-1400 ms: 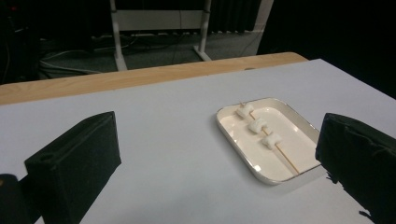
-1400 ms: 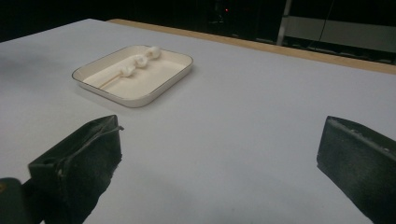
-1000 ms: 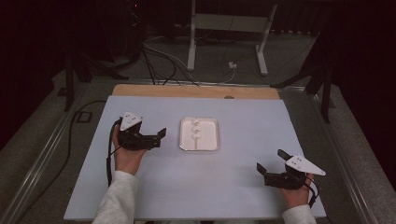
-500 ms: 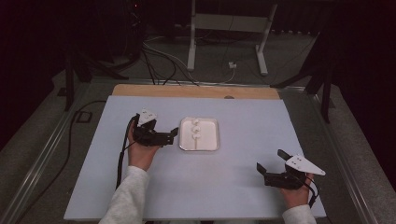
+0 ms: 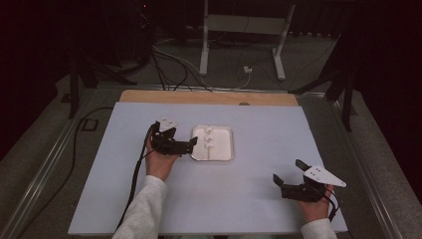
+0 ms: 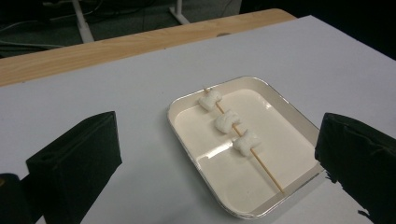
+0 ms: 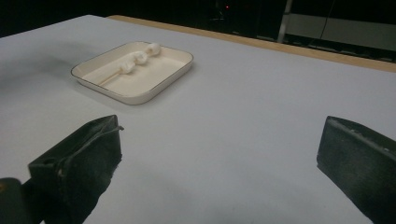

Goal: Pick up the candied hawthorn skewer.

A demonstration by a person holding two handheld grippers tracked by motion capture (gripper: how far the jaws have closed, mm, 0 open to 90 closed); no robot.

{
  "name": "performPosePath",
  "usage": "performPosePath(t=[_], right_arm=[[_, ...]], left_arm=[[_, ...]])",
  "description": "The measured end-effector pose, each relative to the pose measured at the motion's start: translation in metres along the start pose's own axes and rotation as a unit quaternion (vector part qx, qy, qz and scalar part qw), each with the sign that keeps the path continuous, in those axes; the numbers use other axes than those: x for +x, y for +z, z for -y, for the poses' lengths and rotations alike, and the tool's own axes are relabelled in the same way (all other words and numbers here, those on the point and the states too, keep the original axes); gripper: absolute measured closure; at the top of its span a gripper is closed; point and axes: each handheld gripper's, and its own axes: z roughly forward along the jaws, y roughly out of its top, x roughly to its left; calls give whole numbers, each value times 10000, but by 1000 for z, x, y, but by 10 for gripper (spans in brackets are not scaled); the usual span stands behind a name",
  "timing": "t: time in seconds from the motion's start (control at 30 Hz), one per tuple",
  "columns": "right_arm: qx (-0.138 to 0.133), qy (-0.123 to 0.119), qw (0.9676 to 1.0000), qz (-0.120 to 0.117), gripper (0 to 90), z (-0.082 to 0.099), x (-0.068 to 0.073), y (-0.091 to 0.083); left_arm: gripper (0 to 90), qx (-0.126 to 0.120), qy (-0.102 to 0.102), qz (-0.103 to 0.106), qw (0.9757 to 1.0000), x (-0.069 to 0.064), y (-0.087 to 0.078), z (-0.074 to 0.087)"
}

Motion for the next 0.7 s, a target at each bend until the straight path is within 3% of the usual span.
performPosePath(t=[0.7], right_arm=[[19, 6, 10000, 2, 0, 0, -1, 0]], left_arm=[[12, 450, 56, 101, 9989, -17, 41, 7]])
